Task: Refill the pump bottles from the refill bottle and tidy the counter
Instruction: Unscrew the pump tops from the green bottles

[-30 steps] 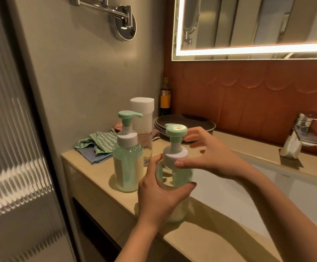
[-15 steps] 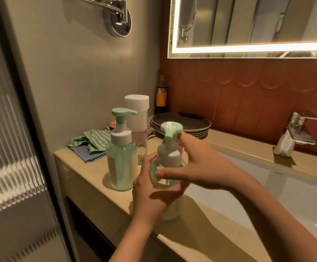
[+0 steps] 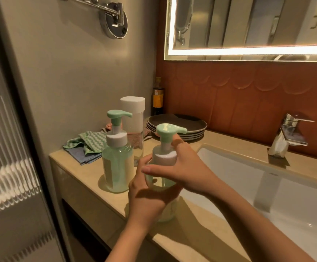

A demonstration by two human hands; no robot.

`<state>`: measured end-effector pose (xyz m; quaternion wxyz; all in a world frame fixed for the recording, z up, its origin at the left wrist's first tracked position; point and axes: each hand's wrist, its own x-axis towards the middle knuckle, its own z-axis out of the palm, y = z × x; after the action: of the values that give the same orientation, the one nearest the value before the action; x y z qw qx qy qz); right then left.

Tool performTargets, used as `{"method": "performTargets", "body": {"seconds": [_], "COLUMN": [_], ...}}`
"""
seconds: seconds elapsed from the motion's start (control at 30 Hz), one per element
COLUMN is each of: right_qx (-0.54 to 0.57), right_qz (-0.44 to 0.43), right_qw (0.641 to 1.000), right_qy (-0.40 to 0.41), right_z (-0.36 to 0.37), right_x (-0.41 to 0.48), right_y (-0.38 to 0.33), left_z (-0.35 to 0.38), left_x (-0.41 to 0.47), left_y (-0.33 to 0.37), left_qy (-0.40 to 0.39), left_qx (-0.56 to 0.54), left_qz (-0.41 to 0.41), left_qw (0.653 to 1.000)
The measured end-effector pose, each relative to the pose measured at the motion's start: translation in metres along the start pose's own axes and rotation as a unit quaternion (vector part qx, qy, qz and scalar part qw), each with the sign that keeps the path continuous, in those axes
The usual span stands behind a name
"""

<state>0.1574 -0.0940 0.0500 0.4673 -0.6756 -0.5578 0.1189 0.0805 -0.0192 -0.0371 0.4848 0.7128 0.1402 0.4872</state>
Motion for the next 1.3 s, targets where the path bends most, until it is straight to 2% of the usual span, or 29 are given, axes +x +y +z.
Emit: {"method": "performTargets", "body": {"seconds": [0.07, 0.1, 0.13, 0.2, 0.27, 0.3, 0.37, 0.5, 0.7, 0.8, 0.97, 1.17, 1.3], "right_qx": [0.003, 0.027, 0.05, 0.093, 0.099, 0.073, 0.029, 0.015, 0.002, -0.023, -0.031, -0.04, 0.049], "right_qz": [0.02, 0.027, 0.029, 0.031, 0.042, 0.043, 0.039, 0.017, -0.028, -0.054, -0.067, -0.043, 0.025], "right_qw": [0.997, 0.995, 0.995, 0.995, 0.993, 0.996, 0.998, 0.994, 0.992, 0.989, 0.985, 0.974, 0.976], "right_qy": [0.078, 0.089, 0.077, 0.002, -0.044, -0.036, 0.031, 0.106, 0.124, 0.138, 0.159, 0.218, 0.21], "right_z": [0.005, 0.003, -0.001, -0.012, -0.015, -0.013, -0.007, -0.005, -0.027, -0.042, -0.066, -0.09, -0.104], "right_x": [0.0, 0.001, 0.001, 0.002, 0.002, 0.002, 0.002, 0.002, 0.005, 0.007, 0.014, 0.014, 0.011], "right_y": [0.0, 0.001, 0.003, 0.007, 0.008, 0.008, 0.007, 0.004, -0.012, -0.028, -0.046, -0.049, -0.04], "left_z": [0.0, 0.0, -0.001, -0.002, -0.002, -0.001, -0.001, -0.003, -0.013, -0.017, -0.017, -0.02, -0.021], "left_x": [0.0, -0.001, -0.002, -0.003, -0.002, -0.001, 0.001, -0.001, -0.006, -0.012, -0.01, 0.0, 0.001], "left_y": [0.0, -0.001, -0.001, -0.001, 0.0, -0.001, -0.002, -0.002, -0.008, -0.014, -0.014, -0.017, -0.018], "left_qy": [-0.001, -0.002, -0.002, -0.007, -0.013, -0.016, -0.021, -0.041, -0.12, -0.125, -0.116, -0.132, -0.133], "left_qx": [-0.011, -0.016, -0.014, -0.01, -0.016, -0.02, -0.029, -0.023, 0.063, 0.127, 0.152, 0.191, 0.198], "left_qz": [0.001, -0.001, -0.001, -0.002, -0.012, -0.018, -0.033, -0.055, -0.095, -0.112, -0.12, -0.108, -0.1], "left_qw": [1.0, 1.0, 1.0, 1.0, 1.0, 1.0, 0.999, 0.997, 0.986, 0.978, 0.974, 0.967, 0.966]}}
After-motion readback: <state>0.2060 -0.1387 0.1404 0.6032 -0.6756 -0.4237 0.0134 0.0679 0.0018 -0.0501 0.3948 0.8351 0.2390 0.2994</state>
